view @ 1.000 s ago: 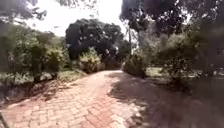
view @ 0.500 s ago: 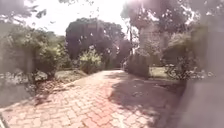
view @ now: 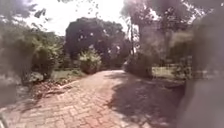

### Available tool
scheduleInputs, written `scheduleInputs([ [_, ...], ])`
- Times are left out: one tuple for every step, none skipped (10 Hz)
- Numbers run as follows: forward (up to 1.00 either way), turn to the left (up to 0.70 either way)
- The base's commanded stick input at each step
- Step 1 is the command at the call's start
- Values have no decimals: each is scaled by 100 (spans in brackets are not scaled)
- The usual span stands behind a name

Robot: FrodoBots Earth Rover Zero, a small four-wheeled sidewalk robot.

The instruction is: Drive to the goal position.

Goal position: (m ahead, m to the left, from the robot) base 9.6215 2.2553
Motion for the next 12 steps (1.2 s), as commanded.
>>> scheduleInputs([
  [70, 0],
  [70, 0],
  [70, 0],
  [70, -35],
  [70, -35],
  [70, 0],
  [70, 0],
  [70, -11],
  [70, -28],
  [70, -24],
  [70, -5],
  [70, 0],
])
